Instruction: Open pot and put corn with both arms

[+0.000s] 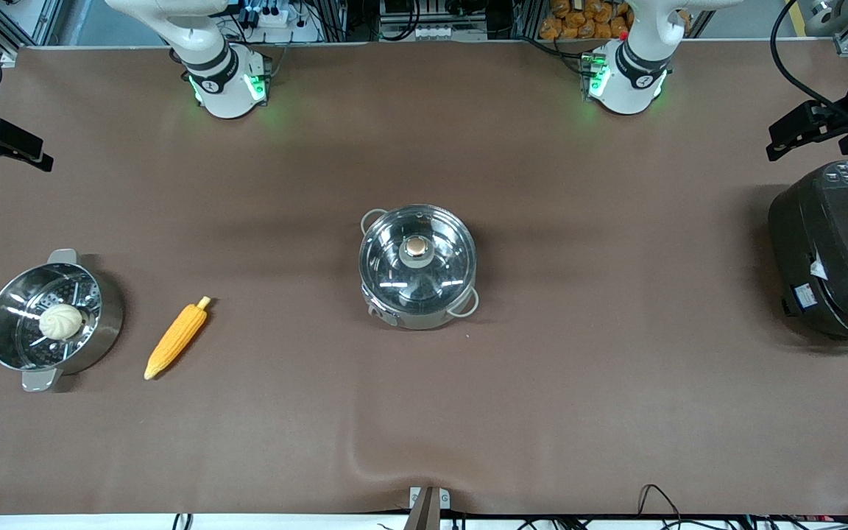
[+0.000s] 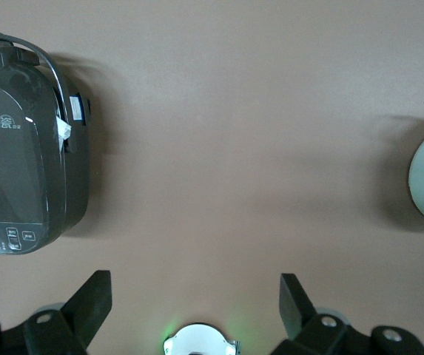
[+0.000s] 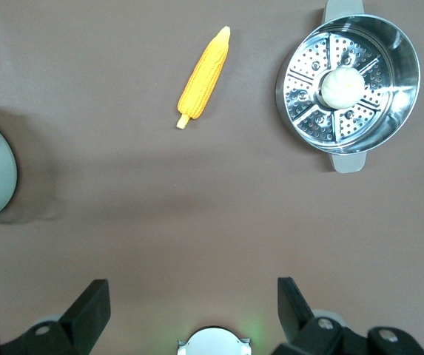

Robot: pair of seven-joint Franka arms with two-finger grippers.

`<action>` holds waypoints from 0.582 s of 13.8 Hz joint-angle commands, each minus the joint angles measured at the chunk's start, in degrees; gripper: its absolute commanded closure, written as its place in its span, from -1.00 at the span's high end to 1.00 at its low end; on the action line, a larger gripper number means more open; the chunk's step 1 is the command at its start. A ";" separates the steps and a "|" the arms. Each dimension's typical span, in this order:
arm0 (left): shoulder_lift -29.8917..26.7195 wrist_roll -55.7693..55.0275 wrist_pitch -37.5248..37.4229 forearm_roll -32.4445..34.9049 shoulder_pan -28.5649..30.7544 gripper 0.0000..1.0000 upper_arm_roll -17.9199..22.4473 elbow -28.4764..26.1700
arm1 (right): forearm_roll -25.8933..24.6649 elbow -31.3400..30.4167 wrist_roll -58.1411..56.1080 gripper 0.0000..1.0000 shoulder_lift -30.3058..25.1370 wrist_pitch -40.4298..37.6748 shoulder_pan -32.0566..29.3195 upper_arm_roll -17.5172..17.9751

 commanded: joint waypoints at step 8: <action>2.15 0.40 -1.08 1.23 -0.08 1.00 -0.37 2.70 | -0.11 -0.15 -0.61 1.00 -0.50 -0.22 0.12 -0.49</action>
